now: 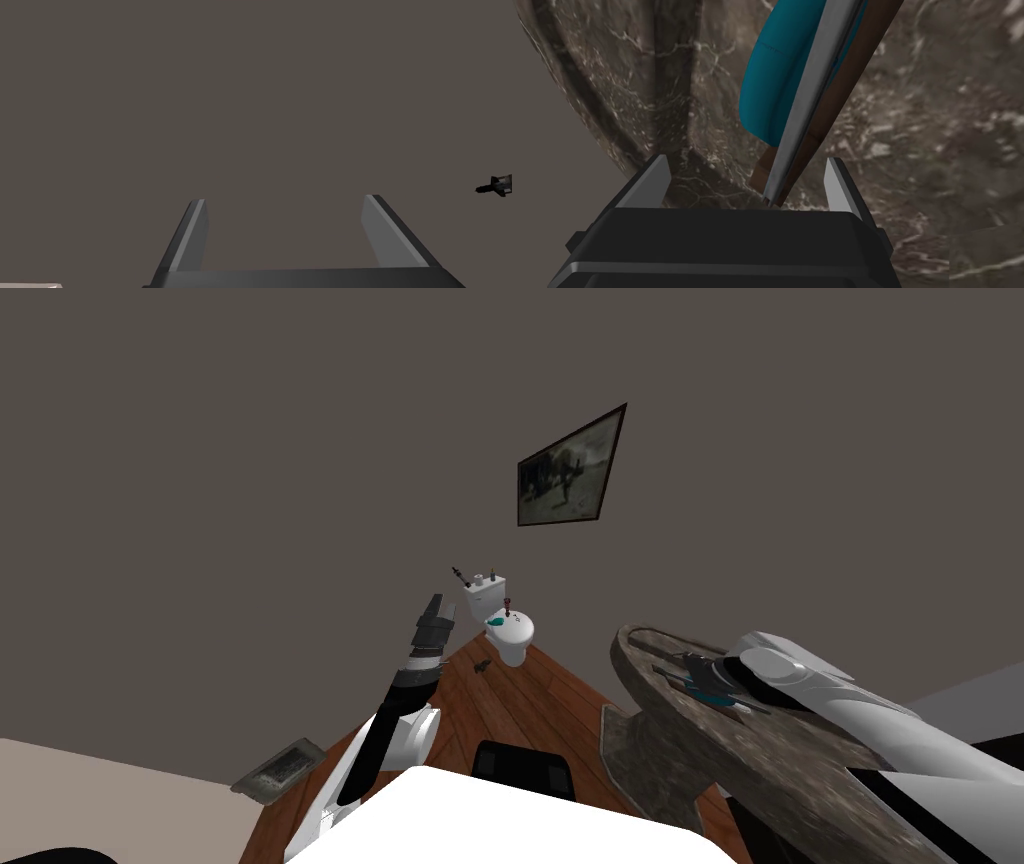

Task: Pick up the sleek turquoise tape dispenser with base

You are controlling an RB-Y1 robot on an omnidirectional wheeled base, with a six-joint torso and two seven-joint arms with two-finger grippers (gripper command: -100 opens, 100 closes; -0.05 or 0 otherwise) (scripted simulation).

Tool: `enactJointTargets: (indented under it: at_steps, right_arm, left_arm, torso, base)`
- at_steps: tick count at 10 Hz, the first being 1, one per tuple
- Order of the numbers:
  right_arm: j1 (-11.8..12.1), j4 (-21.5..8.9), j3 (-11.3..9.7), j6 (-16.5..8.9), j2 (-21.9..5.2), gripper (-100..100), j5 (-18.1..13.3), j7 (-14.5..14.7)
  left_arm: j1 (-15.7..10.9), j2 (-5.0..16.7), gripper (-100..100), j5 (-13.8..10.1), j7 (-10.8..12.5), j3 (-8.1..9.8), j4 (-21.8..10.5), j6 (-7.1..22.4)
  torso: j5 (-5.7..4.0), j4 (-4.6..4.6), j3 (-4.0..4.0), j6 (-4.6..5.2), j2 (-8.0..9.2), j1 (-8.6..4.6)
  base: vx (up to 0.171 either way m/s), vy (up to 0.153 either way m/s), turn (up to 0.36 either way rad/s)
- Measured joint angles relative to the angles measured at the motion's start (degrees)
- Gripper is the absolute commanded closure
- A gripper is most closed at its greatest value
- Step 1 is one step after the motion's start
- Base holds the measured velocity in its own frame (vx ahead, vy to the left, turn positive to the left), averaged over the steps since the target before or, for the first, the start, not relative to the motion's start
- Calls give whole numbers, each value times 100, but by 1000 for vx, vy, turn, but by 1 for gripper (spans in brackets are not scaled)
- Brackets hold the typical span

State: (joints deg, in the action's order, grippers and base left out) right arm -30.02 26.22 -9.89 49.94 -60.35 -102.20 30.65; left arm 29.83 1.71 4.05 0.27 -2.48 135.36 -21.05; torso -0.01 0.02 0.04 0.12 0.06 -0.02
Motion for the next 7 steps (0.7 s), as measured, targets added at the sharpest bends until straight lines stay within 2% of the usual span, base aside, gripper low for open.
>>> enactJointTargets:
  at_steps: [2,5,6,7]
  right_arm:
    - [263,382,-67,5,-126,-100,-153,-330]
    - [33,-109,-207,45,-194,-100,-392,-166]
    - [21,-132,-218,45,-193,0,-408,-157]
    - [22,-129,-217,45,-193,-100,-406,-158]
  left_arm:
    - [0,0,0,0,0,0,0,0]
    - [0,0,0,0,0,0,0,0]
    - [0,0,0,0,0,0,0,0]
    - [0,0,0,0,0,0,0,0]
  torso:
    - [-1,0,1,-1,2,-2]
    - [0,0,-1,-3,-2,1]
    - [-1,0,0,0,0,-2]
    - [-1,0,1,0,1,-3]
  base:
    - [4,7,54]
    - [7,8,47]
    - [0,0,0]
    - [-49,-28,248]
